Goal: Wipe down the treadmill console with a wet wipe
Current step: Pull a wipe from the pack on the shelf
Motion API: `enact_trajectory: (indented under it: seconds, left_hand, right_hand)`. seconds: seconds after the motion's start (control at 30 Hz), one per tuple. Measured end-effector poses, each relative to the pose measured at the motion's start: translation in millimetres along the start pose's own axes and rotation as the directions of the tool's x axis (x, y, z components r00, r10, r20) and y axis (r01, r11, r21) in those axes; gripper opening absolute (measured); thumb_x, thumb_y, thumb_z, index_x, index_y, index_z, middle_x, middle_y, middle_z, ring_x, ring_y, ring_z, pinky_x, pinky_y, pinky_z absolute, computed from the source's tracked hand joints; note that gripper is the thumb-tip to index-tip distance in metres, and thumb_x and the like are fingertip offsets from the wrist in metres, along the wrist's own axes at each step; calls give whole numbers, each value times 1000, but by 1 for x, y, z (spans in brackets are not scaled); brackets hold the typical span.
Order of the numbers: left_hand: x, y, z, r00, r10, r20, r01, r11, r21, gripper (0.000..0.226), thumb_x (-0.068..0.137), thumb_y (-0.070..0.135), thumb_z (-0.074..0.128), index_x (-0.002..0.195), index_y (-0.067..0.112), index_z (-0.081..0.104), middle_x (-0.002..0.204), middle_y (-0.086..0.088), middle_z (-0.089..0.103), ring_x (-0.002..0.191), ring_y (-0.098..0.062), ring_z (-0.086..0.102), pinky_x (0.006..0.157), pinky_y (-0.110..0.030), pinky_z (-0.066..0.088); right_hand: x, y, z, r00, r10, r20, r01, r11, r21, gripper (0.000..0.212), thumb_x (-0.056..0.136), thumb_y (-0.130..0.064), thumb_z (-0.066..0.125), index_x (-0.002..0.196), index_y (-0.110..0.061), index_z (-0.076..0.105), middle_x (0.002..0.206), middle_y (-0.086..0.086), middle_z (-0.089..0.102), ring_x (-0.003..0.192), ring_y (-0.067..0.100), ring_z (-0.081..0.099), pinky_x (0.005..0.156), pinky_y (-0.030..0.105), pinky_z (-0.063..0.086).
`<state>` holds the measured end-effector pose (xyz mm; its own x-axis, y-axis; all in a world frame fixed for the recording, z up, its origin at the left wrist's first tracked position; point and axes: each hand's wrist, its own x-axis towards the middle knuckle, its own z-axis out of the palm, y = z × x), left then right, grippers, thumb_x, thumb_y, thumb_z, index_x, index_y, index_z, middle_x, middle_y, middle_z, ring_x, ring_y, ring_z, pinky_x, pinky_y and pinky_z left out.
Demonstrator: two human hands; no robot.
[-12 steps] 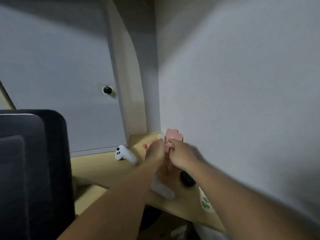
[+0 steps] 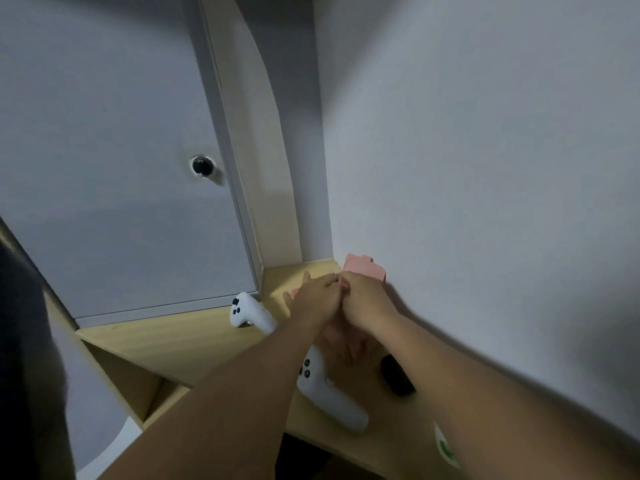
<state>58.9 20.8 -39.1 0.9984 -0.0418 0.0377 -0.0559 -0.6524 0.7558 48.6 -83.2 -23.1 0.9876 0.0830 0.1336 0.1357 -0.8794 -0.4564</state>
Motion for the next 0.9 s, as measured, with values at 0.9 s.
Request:
enact_trajectory:
  seconds: [0.9]
  left_hand:
    - [-10,-20,3,970,-55,-238,18,988,-152,25,94,15,61,116,17,72,113,-4,72,102,-17,62,78,-19,39]
  right_hand:
    - [15,9,9,990,-35,-133,26,997,-68,37,88,-39,59,59,-23,43,89,3,48,90,24,51,72,31,47]
